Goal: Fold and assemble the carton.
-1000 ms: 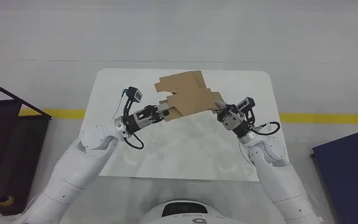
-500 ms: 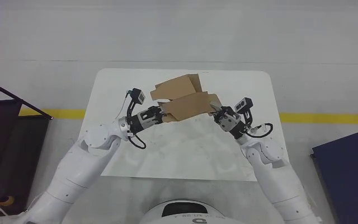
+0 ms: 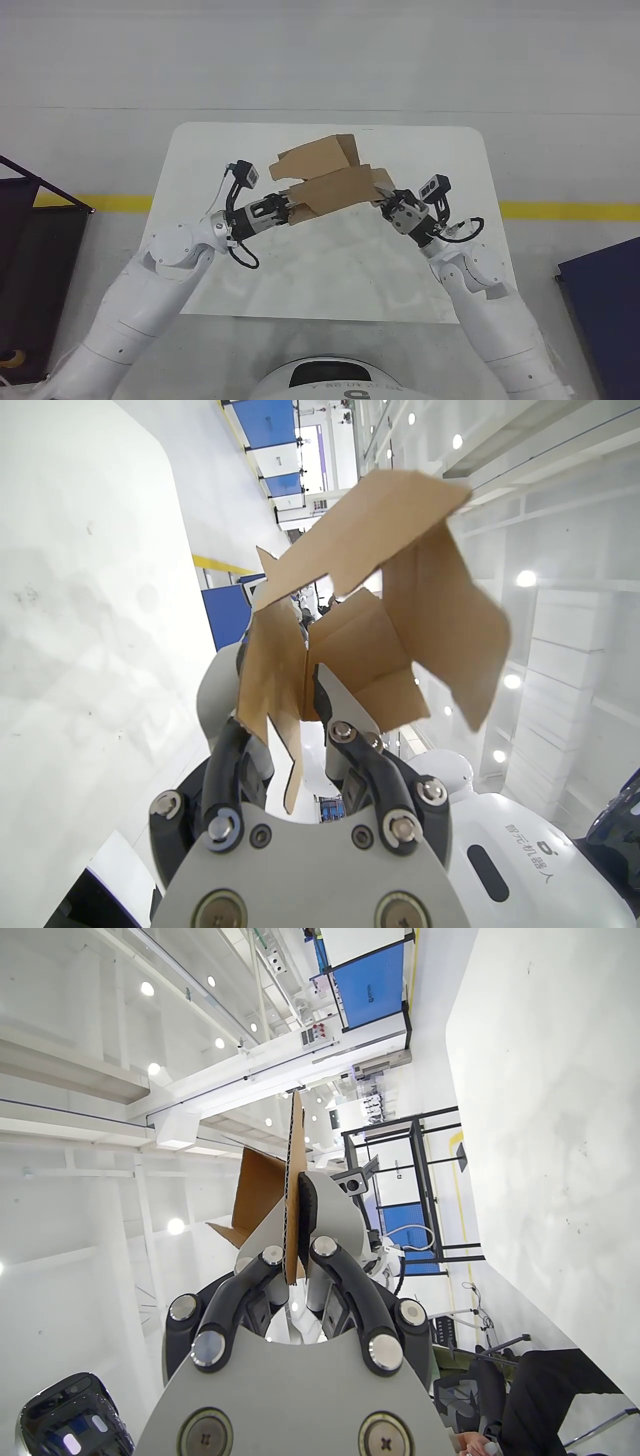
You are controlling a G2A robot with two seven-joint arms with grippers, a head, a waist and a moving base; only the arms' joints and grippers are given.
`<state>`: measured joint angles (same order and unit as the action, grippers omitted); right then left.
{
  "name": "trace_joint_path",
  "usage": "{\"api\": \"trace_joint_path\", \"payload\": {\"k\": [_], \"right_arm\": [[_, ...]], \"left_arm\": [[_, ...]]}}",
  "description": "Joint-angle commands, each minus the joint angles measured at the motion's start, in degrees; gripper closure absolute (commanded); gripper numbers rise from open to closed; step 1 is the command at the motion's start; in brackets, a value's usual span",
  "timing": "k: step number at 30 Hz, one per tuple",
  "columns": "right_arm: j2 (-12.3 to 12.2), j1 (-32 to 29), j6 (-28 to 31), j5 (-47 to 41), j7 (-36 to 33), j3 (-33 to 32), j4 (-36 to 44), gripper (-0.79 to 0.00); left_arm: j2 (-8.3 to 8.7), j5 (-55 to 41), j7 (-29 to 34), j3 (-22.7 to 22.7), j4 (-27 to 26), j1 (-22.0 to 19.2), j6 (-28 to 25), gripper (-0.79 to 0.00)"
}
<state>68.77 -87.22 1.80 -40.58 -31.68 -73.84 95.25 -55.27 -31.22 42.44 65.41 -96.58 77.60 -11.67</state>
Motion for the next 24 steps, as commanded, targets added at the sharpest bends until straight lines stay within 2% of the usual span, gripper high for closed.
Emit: {"api": "trace_joint_path", "payload": {"k": [1,10,12,13,14,15,23,24], "right_arm": [[0.0,0.0,-0.2,0.3,-0.3,0.2,0.1,0.000],[0.1,0.1,-0.6,1.2,-0.5,0.8,0.2,0.000],[0.1,0.1,-0.7,1.3,-0.5,0.8,0.2,0.000],[0.1,0.0,-0.7,1.3,-0.5,0.8,0.3,0.000],[0.1,0.0,-0.7,1.3,-0.5,0.8,0.3,0.000],[0.1,0.0,-0.7,1.3,-0.5,0.8,0.3,0.000],[0.1,-0.2,-0.7,2.5,-1.0,0.8,0.5,0.000],[0.0,-0.2,-0.8,2.7,-1.1,0.9,0.6,-0.028]], "left_arm": [[-0.04,0.1,0.1,0.3,0.0,0.2,0.1,-0.234],[-0.53,0.8,0.1,-0.2,0.0,-0.1,0.9,-0.268],[-0.65,0.9,0.2,-0.3,0.2,-0.3,1.1,-0.237],[-0.70,0.9,0.2,-0.3,0.3,-0.3,1.1,-0.191],[-0.75,0.8,0.3,-0.4,0.3,-0.4,1.1,-0.055],[-0.81,0.6,0.4,-0.4,0.4,-0.4,1.1,0.000],[-1.09,-2.2,3.1,0.3,1.3,-0.5,0.8,0.000],[-1.10,-2.7,3.4,0.5,1.4,-0.4,0.7,0.000]]}}
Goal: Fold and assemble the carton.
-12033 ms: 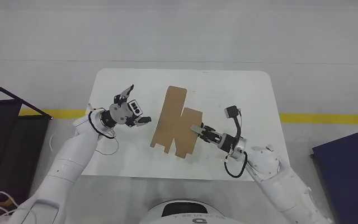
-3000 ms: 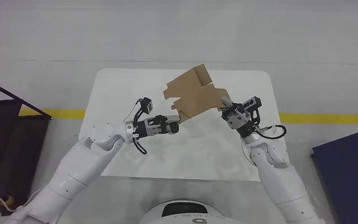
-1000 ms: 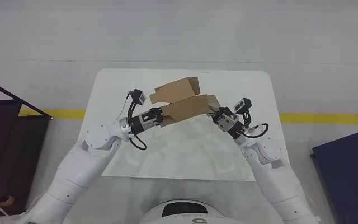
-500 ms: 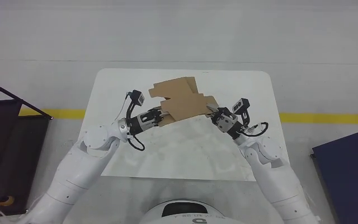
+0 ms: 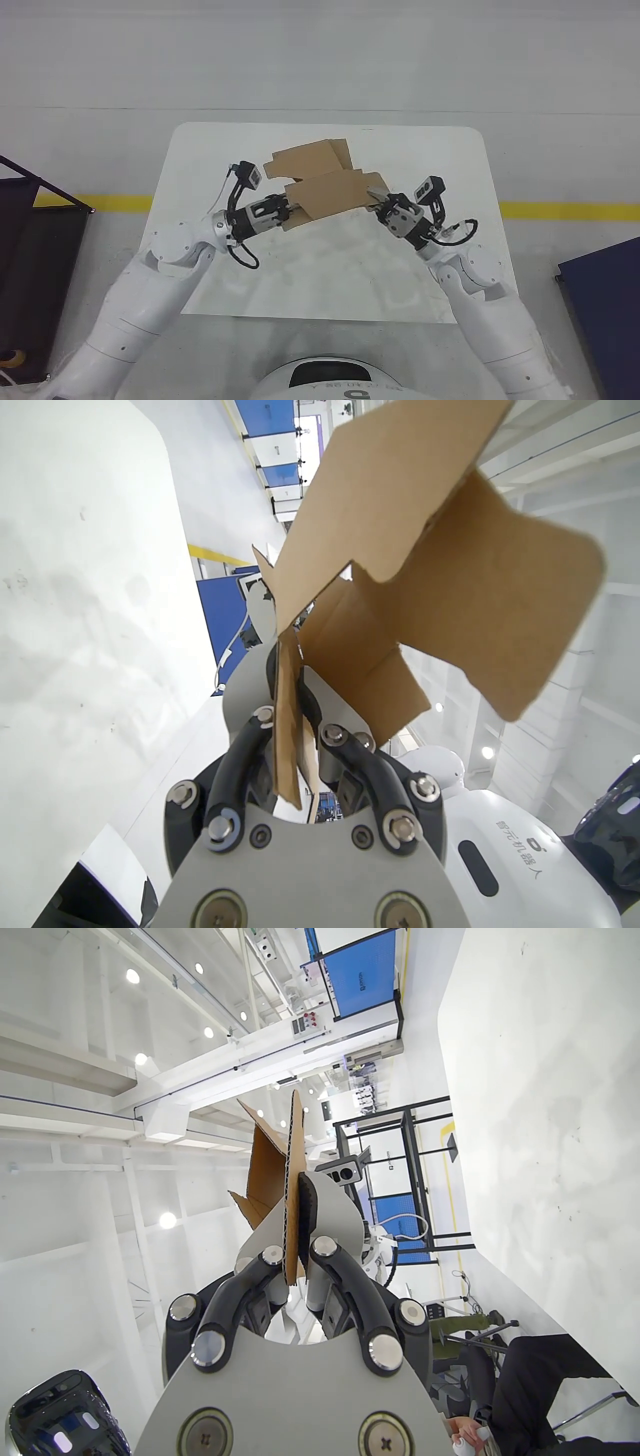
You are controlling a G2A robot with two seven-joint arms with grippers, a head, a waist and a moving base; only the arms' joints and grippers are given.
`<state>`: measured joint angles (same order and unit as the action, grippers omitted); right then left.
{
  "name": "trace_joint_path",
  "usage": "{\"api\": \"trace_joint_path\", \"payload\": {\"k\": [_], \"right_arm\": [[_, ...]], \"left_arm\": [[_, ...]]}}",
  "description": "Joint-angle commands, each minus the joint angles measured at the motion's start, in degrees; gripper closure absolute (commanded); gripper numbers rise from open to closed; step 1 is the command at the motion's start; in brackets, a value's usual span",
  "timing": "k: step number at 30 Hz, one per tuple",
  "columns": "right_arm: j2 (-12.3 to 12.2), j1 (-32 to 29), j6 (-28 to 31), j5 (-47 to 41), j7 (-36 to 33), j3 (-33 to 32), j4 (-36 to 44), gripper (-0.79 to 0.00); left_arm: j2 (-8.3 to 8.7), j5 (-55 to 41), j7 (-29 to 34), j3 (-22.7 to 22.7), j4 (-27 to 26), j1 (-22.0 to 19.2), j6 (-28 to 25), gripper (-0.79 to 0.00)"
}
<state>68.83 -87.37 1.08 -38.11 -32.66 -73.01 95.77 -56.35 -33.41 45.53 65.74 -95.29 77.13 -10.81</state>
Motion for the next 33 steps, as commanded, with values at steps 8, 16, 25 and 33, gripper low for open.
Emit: {"api": "trace_joint_path", "payload": {"k": [8,16,25,33], "right_arm": [[-0.3,-0.7,-0.1,-1.5,-2.4,-1.9,0.6,-0.785],[-0.9,-3.0,0.1,-6.6,-5.7,-7.6,1.6,-0.785],[-0.9,-0.7,-3.7,-10.8,-7.9,-8.0,-1.9,-0.785],[-0.7,0.8,-3.3,-16.4,-11.2,-8.9,-4.7,-0.748]], "left_arm": [[0.04,-8.2,5.3,3.5,2.6,0.4,0.2,0.000],[0.01,-15.8,12.6,5.8,7.6,-0.8,3.9,0.000],[-0.60,-24.2,26.1,3.5,11.8,-4.6,14.7,0.000],[-0.22,-17.7,30.5,2.5,11.5,-5.5,18.0,0.000]]}}
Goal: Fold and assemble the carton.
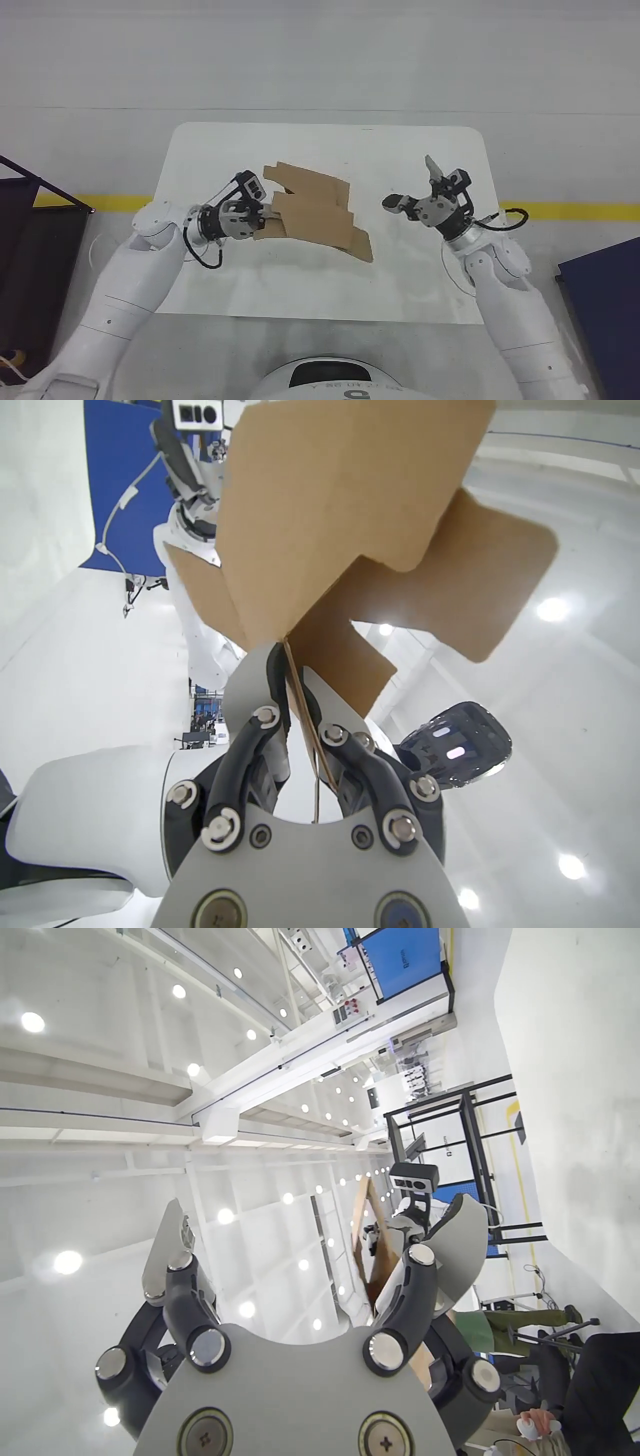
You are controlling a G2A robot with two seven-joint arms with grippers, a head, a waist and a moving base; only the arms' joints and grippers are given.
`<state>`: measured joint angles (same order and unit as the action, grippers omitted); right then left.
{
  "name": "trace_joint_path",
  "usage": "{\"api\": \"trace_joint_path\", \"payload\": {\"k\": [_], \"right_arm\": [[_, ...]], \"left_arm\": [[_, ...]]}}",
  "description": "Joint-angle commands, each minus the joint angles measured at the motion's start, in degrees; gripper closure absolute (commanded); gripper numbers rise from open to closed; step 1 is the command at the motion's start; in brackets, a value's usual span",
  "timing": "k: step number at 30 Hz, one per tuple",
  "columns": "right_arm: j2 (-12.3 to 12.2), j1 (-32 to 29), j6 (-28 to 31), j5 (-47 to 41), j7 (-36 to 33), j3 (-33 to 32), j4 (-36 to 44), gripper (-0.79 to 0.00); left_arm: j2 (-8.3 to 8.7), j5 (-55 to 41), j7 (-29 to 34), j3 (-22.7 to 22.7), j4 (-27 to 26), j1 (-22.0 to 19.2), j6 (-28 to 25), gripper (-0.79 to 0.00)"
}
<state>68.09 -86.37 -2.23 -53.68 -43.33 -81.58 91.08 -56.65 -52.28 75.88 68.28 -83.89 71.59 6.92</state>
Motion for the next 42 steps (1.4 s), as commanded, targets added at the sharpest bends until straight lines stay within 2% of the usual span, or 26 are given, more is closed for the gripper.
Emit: {"api": "trace_joint_path", "payload": {"k": [1,4,6,12,17,22,26,29,34,38,42], "right_arm": [[0.0,-0.3,-0.4,-2.1,-1.8,-0.4,0.2,-0.742],[-0.2,-0.3,-5.5,-5.4,-9.0,0.0,0.2,-0.733],[-0.5,0.2,-8.4,-3.3,-11.7,1.0,0.2,-0.711],[-0.2,2.5,-10.4,-0.9,-11.6,4.7,-1.5,-0.634],[-0.1,4.2,-12.3,-0.4,-11.3,6.5,-2.9,-0.619],[0.3,5.9,-14.7,-4.0,-13.2,8.4,-5.3,-0.622],[0.7,7.9,-16.9,-10.3,-15.7,9.3,-8.9,-0.588],[0.9,9.0,-16.7,-12.4,-17.1,9.3,-10.8,-0.551],[0.9,9.2,-15.9,-13.9,-22.2,9.3,-11.8,-0.542],[0.7,9.4,-15.5,-11.3,-24.9,9.7,-11.8,-0.545],[0.3,9.5,-13.7,-6.8,-23.6,9.4,-11.2,-0.526]], "left_arm": [[0.14,2.3,0.1,-0.1,0.1,0.0,0.3,0.000],[0.12,2.9,0.3,-0.5,0.2,0.2,0.4,0.000],[0.02,2.7,0.2,-0.8,0.4,0.2,0.3,0.000],[-0.35,3.1,-0.5,-2.1,-0.3,-0.2,-0.2,0.000],[-0.51,3.5,-0.6,-2.6,-0.6,-0.5,-0.1,0.000],[-0.71,4.3,-0.8,-3.5,-0.2,-1.0,0.0,0.000],[-0.86,4.2,-0.6,-3.9,0.5,-1.4,0.0,0.000],[-0.95,4.5,-0.4,-4.2,1.1,-1.6,0.0,0.000],[-1.04,4.9,-0.2,-4.5,2.3,-1.9,0.1,0.000],[-1.07,5.5,-0.1,-4.6,2.6,-2.1,0.1,0.000],[-1.10,5.1,-0.2,-4.3,2.5,-2.3,0.1,0.000]]}}
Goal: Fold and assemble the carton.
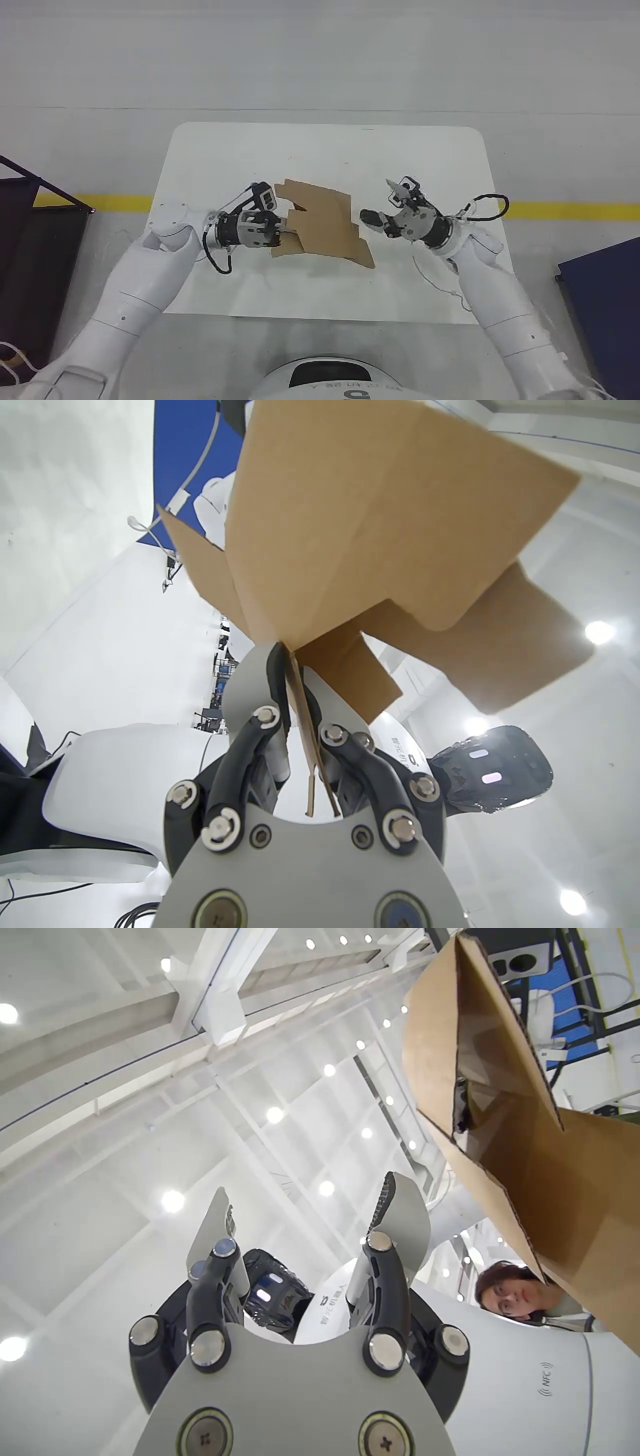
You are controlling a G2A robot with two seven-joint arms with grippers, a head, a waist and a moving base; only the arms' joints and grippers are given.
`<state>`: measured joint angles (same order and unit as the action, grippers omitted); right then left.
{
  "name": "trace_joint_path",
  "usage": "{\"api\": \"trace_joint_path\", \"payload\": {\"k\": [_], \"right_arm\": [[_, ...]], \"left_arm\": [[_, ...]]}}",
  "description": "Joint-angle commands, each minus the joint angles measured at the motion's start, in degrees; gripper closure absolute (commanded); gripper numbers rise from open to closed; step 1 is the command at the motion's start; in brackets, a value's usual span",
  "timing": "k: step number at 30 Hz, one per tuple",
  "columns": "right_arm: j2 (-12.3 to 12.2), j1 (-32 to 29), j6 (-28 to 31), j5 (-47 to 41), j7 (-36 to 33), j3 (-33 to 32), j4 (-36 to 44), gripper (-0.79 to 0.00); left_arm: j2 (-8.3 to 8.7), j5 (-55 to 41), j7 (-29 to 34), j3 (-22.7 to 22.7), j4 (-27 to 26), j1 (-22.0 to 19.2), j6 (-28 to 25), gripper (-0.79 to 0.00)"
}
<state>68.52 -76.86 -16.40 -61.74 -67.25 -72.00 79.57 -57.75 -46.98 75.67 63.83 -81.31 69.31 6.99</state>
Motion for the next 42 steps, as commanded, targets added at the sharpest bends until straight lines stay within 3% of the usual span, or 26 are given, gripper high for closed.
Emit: {"api": "trace_joint_path", "payload": {"k": [1,9,16,26,33,42], "right_arm": [[-0.3,-0.1,1.0,3.3,0.4,-0.4,0.5,-0.536],[-1.9,-2.0,4.3,14.8,2.8,-3.3,2.7,-0.560],[-1.3,-2.0,3.9,11.8,2.9,0.1,4.1,-0.566],[-0.9,-1.2,4.7,7.4,0.9,1.7,3.0,-0.508],[-0.8,-2.1,5.4,0.6,-2.8,0.0,2.7,-0.345],[-1.7,-3.7,8.2,11.6,-3.0,0.8,7.3,-0.342]], "left_arm": [[0.01,-0.5,0.0,0.4,-0.1,-0.1,-0.1,0.000],[0.20,-3.4,1.3,2.5,-1.4,0.2,0.3,0.000],[0.00,-2.6,1.1,1.2,-3.9,0.5,1.1,0.000],[-0.26,-1.0,1.3,-0.6,-3.7,0.8,1.3,0.000],[-0.20,0.2,1.4,-0.8,-3.5,1.1,1.5,0.000],[-0.11,3.2,0.0,-1.3,-4.6,1.0,1.6,0.000]]}}
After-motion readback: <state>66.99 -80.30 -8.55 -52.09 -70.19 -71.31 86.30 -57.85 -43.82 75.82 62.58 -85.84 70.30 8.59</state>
